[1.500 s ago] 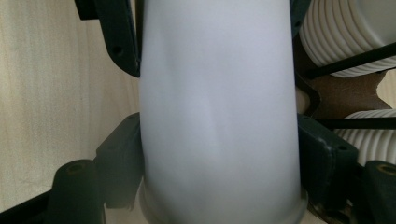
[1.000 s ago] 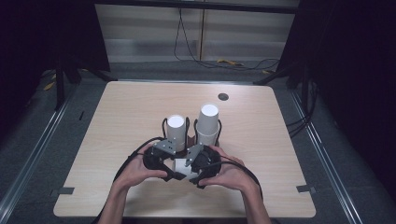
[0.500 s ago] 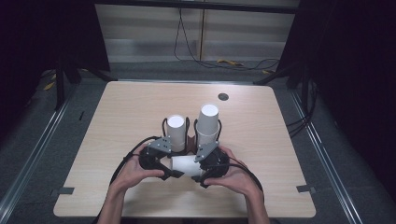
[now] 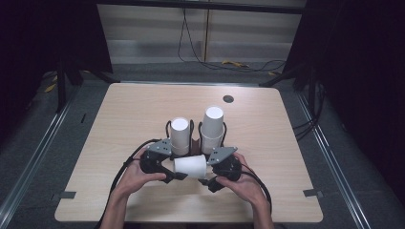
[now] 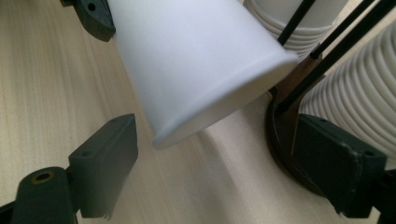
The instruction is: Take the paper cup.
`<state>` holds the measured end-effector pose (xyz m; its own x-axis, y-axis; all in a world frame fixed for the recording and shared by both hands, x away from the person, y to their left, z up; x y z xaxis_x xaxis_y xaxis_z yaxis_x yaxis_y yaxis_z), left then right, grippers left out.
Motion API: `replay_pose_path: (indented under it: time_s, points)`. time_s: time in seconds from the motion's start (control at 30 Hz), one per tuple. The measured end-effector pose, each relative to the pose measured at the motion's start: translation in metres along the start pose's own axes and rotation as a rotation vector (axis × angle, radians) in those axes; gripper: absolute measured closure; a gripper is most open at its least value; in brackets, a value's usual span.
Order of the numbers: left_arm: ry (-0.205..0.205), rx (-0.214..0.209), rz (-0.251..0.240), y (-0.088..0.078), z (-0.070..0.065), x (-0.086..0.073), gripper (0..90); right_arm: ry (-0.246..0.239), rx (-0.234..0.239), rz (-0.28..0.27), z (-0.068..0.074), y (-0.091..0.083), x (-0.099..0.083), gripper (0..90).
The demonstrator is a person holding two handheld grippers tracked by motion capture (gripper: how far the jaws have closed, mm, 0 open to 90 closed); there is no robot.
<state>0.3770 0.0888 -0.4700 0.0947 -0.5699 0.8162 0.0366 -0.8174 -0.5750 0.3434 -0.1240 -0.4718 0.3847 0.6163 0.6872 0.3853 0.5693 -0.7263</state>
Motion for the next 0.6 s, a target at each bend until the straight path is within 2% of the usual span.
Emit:
replay_pose_path:
  time_s: [0.07, 0.17, 0.3, 0.5, 0.6]
  points:
    - [-0.004, 0.014, -0.007, 0.0, 0.0, -0.001, 32.9, 0.026, 0.003, -0.027, 0.001, 0.0, -0.005, 14.6]
    - [-0.013, 0.015, -0.031, 0.0, -0.002, -0.003, 32.9, 0.055, 0.007, -0.1, 0.001, -0.003, -0.01, 14.7]
    - [-0.001, 0.026, -0.033, 0.0, -0.003, -0.006, 32.7, 0.083, 0.015, -0.173, -0.002, -0.005, -0.017, 14.6]
    - [-0.001, 0.029, -0.057, 0.001, -0.004, -0.008, 32.7, 0.081, 0.017, -0.2, -0.002, -0.006, -0.018, 14.1]
    - [0.002, 0.032, -0.079, 0.0, -0.004, -0.008, 32.8, 0.076, 0.022, -0.233, -0.003, -0.006, -0.019, 14.1]
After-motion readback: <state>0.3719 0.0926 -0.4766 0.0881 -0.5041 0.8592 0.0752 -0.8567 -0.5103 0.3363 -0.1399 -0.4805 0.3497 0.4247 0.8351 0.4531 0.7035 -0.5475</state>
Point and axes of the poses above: each handheld gripper's, and its own axes: y roughly forward along the jaws, x roughly out of its top, z roughly to its left, the point moved 3 cm from there along y, roughly forward along the jaws, and after that the axes turned 7 degrees about y, right-handed, at the moved point
